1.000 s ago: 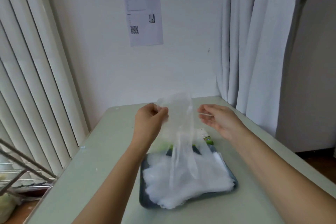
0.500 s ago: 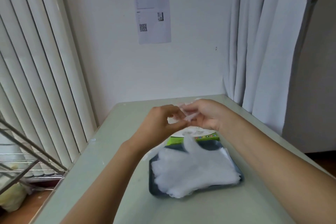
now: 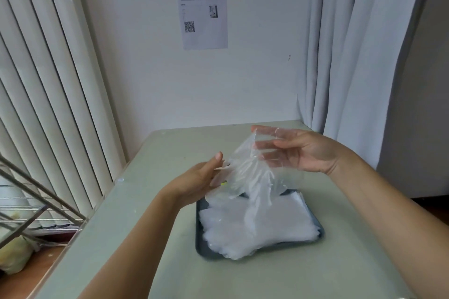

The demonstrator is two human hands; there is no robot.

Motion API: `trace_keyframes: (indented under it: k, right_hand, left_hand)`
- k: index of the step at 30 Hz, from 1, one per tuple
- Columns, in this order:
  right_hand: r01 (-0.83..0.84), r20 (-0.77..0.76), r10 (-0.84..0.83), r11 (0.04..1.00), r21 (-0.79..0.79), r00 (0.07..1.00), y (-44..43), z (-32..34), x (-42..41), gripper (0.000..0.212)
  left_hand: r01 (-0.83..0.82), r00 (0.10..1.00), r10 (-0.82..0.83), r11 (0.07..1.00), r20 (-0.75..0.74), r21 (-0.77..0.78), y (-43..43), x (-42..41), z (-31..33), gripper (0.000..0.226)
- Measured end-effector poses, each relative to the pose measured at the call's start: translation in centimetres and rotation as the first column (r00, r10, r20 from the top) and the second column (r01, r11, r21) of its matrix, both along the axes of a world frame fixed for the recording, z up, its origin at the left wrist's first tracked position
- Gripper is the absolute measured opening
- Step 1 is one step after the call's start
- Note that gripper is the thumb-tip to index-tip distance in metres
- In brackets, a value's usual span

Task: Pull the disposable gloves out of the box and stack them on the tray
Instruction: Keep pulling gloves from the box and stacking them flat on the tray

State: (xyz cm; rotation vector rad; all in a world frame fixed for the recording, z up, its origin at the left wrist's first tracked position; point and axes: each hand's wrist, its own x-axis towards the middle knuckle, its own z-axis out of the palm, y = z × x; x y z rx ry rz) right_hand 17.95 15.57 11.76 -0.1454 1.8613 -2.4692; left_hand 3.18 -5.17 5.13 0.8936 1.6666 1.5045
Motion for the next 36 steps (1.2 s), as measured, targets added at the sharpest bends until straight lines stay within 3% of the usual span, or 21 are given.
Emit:
trace_keyframes:
  k: [4,8,12,15,18,20,22,25,28,29,31,33,36]
  right_hand:
    - [-0.045,0.003,0.045,0.999,0.002,0.999,1.8,-0.6,0.3,0.039]
    - [0.070,0.050,-0.080,0.983,0.170,0.996,3.5,-1.1,0.0,0.037]
    - [0.126,0.090,-0.184,0.888,0.441,0.979,4.8,-1.7,-0.6,0.038]
    - [0.242,-0.018,-0.323,0.671,0.700,0.946,4.6,-1.5,-1.8,0.021]
    - [0.457,-0.319,-0.391,0.337,0.823,0.863,4.0,-1.8,-3.0,0.005]
    - [0.644,-0.572,-0.345,0.144,0.751,0.744,3.7,-2.9,-3.1,0.013]
    - [0.801,-0.785,-0.203,-0.004,0.598,0.585,3.7,-5.0,-2.5,0.011]
    - [0.880,-0.884,-0.003,-0.092,0.466,0.468,3.5,-8.8,-0.7,0.005]
    - [0.871,-0.870,0.104,-0.167,0.462,0.482,3.4,-12.6,1.3,0.012]
    - [0.850,-0.846,0.132,-0.199,0.487,0.516,3.7,-13.8,1.8,0.011]
    - [0.782,-0.775,0.148,-0.247,0.572,0.614,4.0,-15.7,2.7,0.033]
    - [0.705,-0.702,0.120,-0.262,0.660,0.702,4.1,-16.7,3.4,0.053]
    - [0.658,-0.661,0.076,-0.233,0.716,0.747,3.8,-16.5,3.8,0.059]
  left_hand:
    - [0.088,0.987,-0.097,0.993,0.126,0.075,1.1,0.3,-0.9,0.098]
    - [-0.089,0.972,0.042,0.976,0.231,0.197,2.2,-0.2,-0.6,0.070]
    - [-0.248,0.968,0.247,0.943,0.032,0.220,2.1,-1.1,-0.1,0.062]
    - [-0.319,0.932,0.349,0.918,-0.101,0.235,2.1,-1.8,1.0,0.074]
    - [-0.334,0.882,0.406,0.896,-0.237,0.292,1.9,-2.2,2.2,0.084]
    - [-0.312,0.802,0.431,0.893,-0.413,0.325,1.4,-1.7,2.4,0.085]
    - [-0.261,0.653,0.436,0.897,-0.619,0.357,0.9,-0.9,1.6,0.082]
    - [-0.188,0.433,0.376,0.926,-0.819,0.326,0.3,0.2,-1.0,0.077]
    - [-0.136,0.347,0.269,0.962,-0.898,0.236,0.2,1.2,-4.4,0.061]
    - [-0.114,0.327,0.232,0.972,-0.916,0.205,0.3,1.4,-5.5,0.054]
    - [-0.076,0.293,0.135,0.990,-0.946,0.118,0.4,1.8,-7.3,0.048]
    - [-0.082,0.246,0.051,0.996,-0.968,0.032,0.6,1.8,-8.6,0.050]
    - [-0.118,0.244,-0.045,0.990,-0.969,-0.076,0.8,2.0,-8.7,0.065]
